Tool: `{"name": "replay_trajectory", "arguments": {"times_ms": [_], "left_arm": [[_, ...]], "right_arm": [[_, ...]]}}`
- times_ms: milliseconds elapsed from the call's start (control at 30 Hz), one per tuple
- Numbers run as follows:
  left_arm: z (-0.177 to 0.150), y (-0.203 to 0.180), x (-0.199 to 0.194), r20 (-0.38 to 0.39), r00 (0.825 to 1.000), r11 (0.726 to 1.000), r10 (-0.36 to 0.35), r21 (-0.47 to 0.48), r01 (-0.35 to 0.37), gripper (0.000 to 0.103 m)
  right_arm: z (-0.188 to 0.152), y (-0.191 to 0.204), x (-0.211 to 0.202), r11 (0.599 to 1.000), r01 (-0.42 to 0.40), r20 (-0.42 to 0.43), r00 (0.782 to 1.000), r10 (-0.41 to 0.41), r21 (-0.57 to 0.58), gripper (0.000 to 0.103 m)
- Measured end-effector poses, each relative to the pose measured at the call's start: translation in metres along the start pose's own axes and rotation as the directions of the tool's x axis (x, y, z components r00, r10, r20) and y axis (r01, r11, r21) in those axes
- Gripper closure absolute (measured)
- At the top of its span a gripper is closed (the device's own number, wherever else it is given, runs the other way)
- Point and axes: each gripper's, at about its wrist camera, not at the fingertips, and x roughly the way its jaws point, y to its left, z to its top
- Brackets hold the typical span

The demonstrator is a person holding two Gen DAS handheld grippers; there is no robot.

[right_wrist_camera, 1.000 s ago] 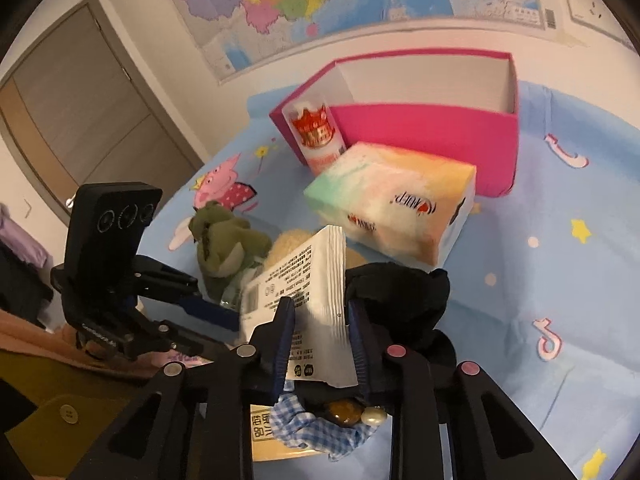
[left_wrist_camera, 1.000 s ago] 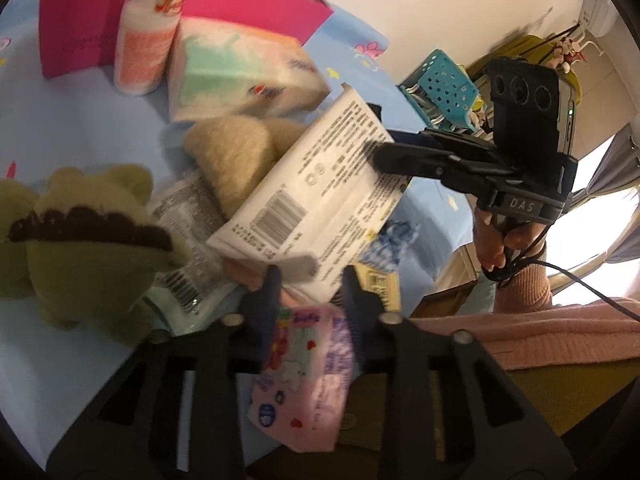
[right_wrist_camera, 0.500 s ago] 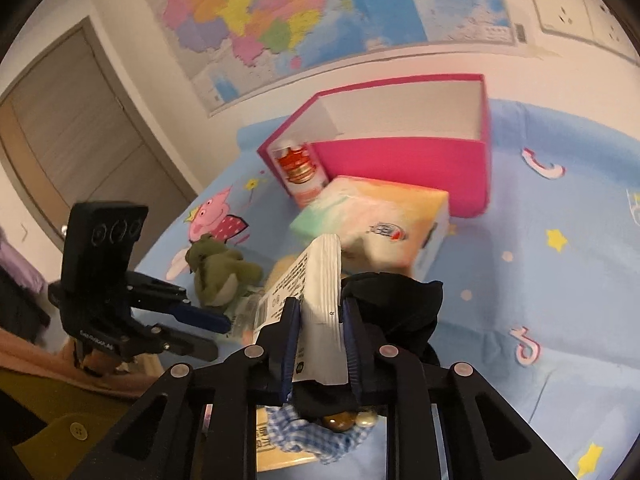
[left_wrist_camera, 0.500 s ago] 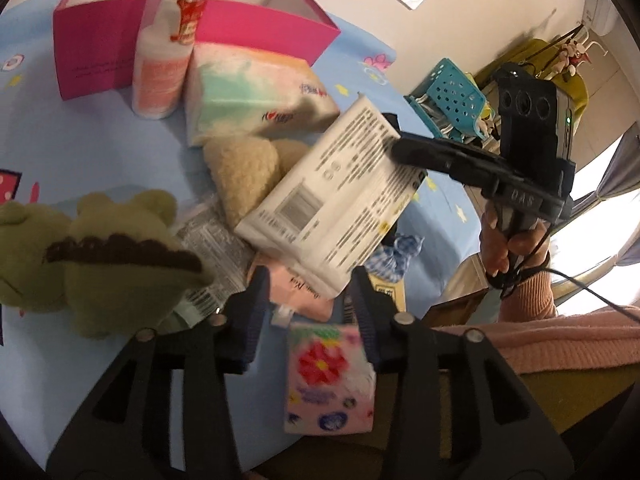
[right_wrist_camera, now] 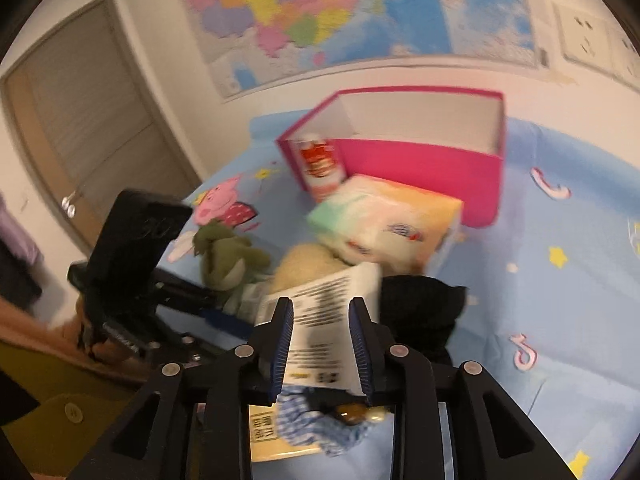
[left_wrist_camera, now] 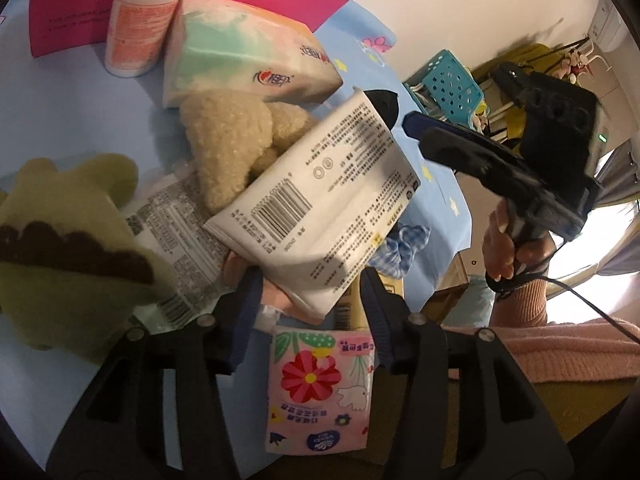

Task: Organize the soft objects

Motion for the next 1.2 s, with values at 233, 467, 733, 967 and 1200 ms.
{"name": "replay_trajectory", "arguments": {"times_ms": [233, 467, 733, 967, 1200], "left_arm": [[0.000, 0.002, -0.004, 0.011, 1.000, 1.000, 0.000, -0.002, 0.000, 0.051], [0.005, -0.022, -0.022, 0.064, 0.998, 0.998, -0.021, 0.054, 0.018, 0.054], [0.008, -0.007, -0.016, 0.057, 0.998, 0.999, -0.037, 0.012, 0.037, 0.054], [-0.008, 0.002, -0.030, 0.056, 0.998, 1.000, -0.017, 0.009, 0.017, 0.054], [-0.014, 0.008, -0.011, -0.028, 0.999, 0.999, -0.034, -0.035, 0.033, 0.052]], "right_arm": [[-0.005, -0.004, 0.013, 1.000, -0.009, -0.056, 0.998, 0.010, 0.007, 0.071], [-0.004, 0.015, -0.002, 0.998, 0.037, -0.023, 0.999, -0.039, -0.054, 0.079], [-0.006, 0.022, 0.007, 0.998, -0.037, -0.049, 0.998, 0.035, -0.052, 0.090], [-0.003, -0.003, 0.009, 1.000, -0.008, -0.032, 0.999, 0.009, 0.030, 0.071], [-0.008, -0.003, 0.021, 0.996, -0.077, -0.078, 0.994, 0.080, 0.041, 0.070]]}}
